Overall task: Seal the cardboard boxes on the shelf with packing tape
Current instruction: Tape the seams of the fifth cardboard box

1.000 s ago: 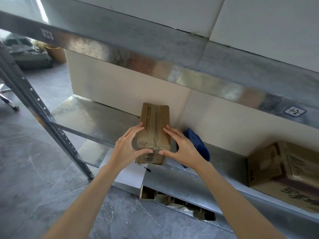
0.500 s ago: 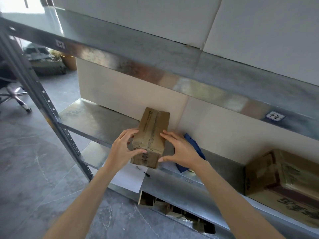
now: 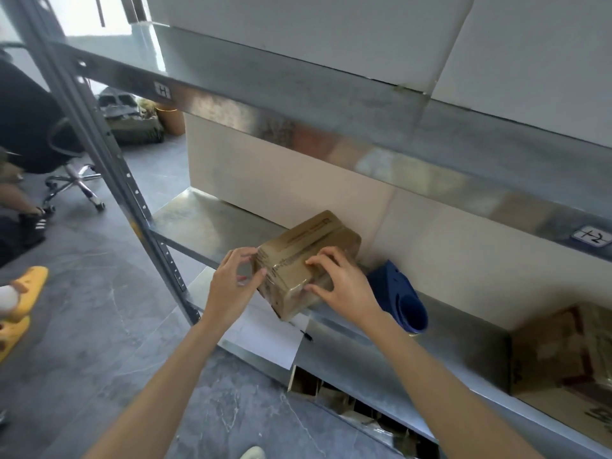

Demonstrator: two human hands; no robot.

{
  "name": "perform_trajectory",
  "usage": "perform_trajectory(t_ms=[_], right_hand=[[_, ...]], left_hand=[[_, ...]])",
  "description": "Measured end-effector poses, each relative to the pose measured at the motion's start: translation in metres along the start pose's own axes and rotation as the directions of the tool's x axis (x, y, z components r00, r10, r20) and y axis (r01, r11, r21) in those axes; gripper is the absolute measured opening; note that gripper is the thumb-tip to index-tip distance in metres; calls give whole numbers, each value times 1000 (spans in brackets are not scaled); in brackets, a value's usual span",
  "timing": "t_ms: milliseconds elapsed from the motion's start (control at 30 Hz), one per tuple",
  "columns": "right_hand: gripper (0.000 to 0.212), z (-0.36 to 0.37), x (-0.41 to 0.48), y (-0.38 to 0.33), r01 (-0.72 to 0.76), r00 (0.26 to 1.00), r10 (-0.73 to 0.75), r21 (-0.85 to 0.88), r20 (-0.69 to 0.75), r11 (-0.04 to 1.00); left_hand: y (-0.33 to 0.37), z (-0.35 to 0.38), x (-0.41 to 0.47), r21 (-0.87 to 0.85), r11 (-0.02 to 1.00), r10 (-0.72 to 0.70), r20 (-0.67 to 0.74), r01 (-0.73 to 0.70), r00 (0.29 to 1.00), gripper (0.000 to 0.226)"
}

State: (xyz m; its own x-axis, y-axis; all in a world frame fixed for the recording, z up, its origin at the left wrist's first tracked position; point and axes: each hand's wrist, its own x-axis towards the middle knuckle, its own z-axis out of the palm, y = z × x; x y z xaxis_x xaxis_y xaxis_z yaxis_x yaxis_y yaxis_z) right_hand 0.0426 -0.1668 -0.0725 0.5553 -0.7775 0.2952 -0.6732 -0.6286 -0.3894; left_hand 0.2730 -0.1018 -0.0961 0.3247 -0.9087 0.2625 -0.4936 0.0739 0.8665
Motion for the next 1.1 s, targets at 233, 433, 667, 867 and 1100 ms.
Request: perform_trajectory(t_ms=[233, 433, 667, 867, 1100], right_hand=[[47, 28, 24, -25, -56, 994, 42, -141, -101, 988], [58, 23, 37, -20, -114, 992, 105, -120, -76, 986], [83, 11, 26, -14, -447, 894, 443, 153, 63, 881], [57, 24, 24, -22, -502, 829, 523, 146, -198, 852], [43, 23, 35, -9, -465, 870, 480, 130, -117, 876]], left_hand=[[-12, -5, 16, 35, 996, -86, 145, 82, 986, 117], [-27, -29, 50, -9, 1000, -2, 288, 5, 958, 110], [-35, -47, 92, -79, 997, 20, 552, 28, 833, 93], [-19, -15, 99, -52, 998, 5, 458, 21, 889, 72], [-13, 19, 105, 174, 973, 88, 326, -152, 941, 75]])
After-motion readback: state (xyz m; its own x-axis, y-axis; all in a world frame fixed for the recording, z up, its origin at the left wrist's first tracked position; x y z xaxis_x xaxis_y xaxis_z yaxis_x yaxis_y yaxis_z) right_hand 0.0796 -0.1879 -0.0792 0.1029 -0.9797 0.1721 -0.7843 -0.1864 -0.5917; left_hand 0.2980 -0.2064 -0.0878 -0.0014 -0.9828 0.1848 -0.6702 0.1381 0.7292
